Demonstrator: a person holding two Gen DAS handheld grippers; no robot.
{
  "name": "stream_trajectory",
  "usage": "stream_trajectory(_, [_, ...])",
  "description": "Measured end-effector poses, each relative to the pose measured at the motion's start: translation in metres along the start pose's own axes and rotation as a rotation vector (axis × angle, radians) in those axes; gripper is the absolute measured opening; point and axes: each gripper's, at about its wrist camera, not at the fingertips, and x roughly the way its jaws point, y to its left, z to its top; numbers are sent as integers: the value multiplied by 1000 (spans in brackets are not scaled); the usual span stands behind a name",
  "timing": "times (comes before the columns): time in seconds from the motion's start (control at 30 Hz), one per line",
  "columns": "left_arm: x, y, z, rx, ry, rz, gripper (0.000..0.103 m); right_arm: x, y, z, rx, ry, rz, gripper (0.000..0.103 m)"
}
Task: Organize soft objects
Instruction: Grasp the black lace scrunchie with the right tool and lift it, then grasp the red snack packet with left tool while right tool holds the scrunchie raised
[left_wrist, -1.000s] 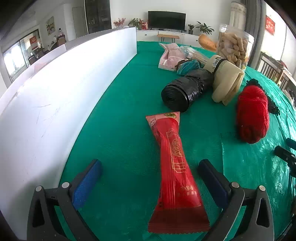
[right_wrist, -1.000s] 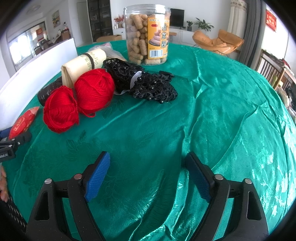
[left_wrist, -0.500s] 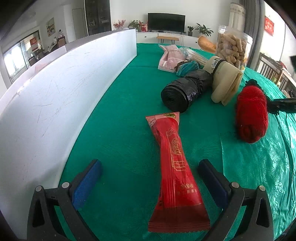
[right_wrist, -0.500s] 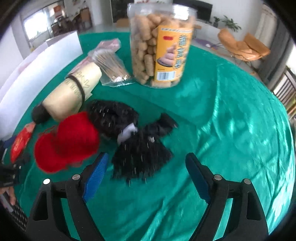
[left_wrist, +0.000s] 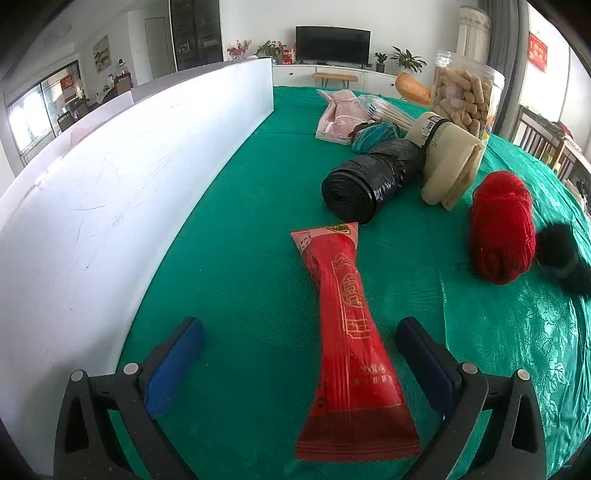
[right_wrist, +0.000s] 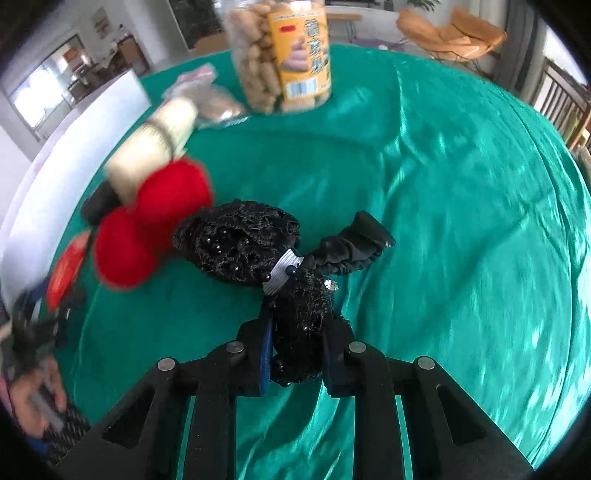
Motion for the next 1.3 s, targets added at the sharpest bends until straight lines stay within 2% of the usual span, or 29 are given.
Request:
stream_trajectory(0.07, [0,0,0,0,0,0,103,-5,-1,-15,56,24,120,28])
stream_trajectory(0.1, [0,0,0,0,0,0,103,-7,1,-19,67,37,186,35])
stream_trajectory(0.13, [0,0,0,0,0,0,103,-8,2,-21,66,45,214,53])
stream_trajectory(0.2, [0,0,0,0,0,0,103,-15,9,-21,37,52,253,68])
stream_trajectory(0.27, [0,0,0,0,0,-1,103,-25,14,-19,-7,39,240,68])
stream_trajectory(0.33, [-1,0,-1,0,-1,-1,103,-38,25,-17,-119,4,185,68])
stream_trajectory(0.43, [-2,0,-1,-2,-1,0,103,-49,56,-14,-431,-61,37,69])
stream_trajectory(0.53, [-2,0,-2,-1,2,-4,103,-50,83,-16,-682,-90,-15,69])
stream_trajectory(0.6, [-3,0,-2,6,13,-16,103,-38,100,-16,-826,-53,-16,71])
stream_trajectory(0.67, [-4,-2,-3,22,32,-38,103,-17,112,-17,-936,43,2,71])
stream_trajectory(0.73, [-8,-1,-4,29,38,-75,103,7,112,-16,-968,142,-22,71])
stream_trajectory(0.8, [-11,2,-4,19,39,-111,103,26,105,-11,-947,196,-62,71])
stream_trajectory(0.87, [-13,9,-3,-7,36,-137,103,31,94,-6,-871,205,-21,71])
stream_trajectory(0.93, [-14,13,-2,-29,30,-145,103,29,85,-3,-791,183,14,66])
stream_trajectory(0.97, [-14,14,-1,-35,28,-148,103,27,81,-3,-755,164,17,60])
stream_trajectory(1.0, [-13,13,0,-39,28,-150,102,27,78,-4,-731,159,16,47])
stream_trajectory(1.03, [-12,12,0,-36,28,-150,101,27,73,-5,-696,158,20,39])
stream_trajectory(1.07, [-11,10,1,-26,26,-141,96,26,69,-6,-653,149,24,39])
stream_trajectory(1.13, [-11,2,1,14,15,-97,76,23,60,-7,-577,132,39,37])
stream_trajectory(1.2, [-14,-4,1,55,-6,-58,29,18,46,-6,-466,115,101,37])
stream_trajectory(1.3, [-17,-1,0,38,-11,-94,24,7,23,-8,-291,85,231,37])
